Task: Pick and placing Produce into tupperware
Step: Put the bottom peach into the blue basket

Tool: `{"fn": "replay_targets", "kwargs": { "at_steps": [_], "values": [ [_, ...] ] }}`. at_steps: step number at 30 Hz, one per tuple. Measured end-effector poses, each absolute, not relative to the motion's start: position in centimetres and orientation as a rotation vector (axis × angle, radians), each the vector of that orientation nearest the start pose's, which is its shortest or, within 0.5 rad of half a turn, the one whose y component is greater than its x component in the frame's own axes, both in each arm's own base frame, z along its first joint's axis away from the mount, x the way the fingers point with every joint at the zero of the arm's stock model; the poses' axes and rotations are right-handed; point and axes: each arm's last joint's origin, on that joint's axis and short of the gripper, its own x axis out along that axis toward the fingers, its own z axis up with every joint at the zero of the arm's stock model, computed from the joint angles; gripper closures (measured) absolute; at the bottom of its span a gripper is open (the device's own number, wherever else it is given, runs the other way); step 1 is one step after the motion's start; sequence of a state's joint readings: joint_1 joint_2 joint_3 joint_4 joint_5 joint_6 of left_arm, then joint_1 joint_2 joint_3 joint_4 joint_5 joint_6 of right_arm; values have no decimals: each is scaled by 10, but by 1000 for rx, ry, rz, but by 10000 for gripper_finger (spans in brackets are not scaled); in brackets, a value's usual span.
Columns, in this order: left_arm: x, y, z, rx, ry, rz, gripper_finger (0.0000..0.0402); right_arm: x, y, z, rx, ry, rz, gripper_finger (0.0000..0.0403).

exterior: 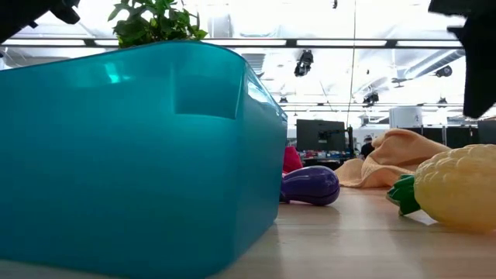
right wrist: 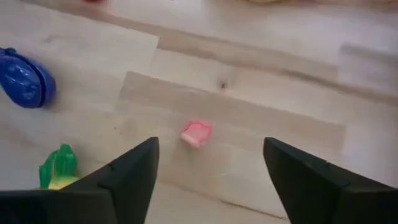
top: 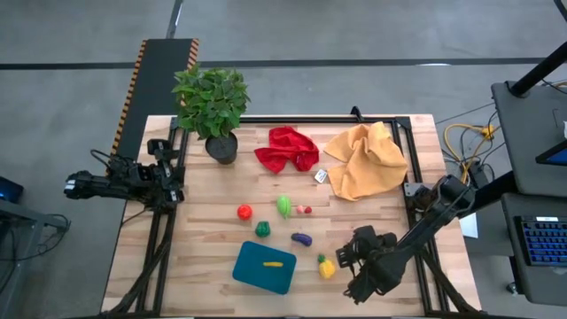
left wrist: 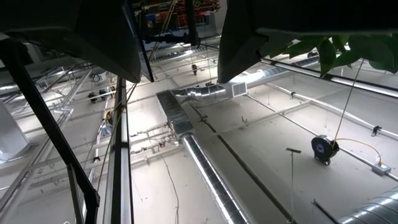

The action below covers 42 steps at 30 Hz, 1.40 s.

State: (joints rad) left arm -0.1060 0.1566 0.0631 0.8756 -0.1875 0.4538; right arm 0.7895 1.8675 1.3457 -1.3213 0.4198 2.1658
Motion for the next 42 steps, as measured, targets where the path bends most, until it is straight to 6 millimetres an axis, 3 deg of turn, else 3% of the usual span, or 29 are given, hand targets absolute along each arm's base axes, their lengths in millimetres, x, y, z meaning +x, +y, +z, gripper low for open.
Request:
{"fn": "replay_targets", "kwargs": {
  "at_steps": [6, 19, 42],
  "values": [
    [76, -3, 250, 315, -748, 252, 202, 231, 214, 169, 788, 847, -1127, 100],
    [76, -3, 250, 322, -748, 256, 202, 221, 201, 126, 866, 814, -1109, 117],
    [76, -3, 251, 320, -755, 257, 202, 225, 192, 122, 848, 770, -1110, 195]
  ]
}}
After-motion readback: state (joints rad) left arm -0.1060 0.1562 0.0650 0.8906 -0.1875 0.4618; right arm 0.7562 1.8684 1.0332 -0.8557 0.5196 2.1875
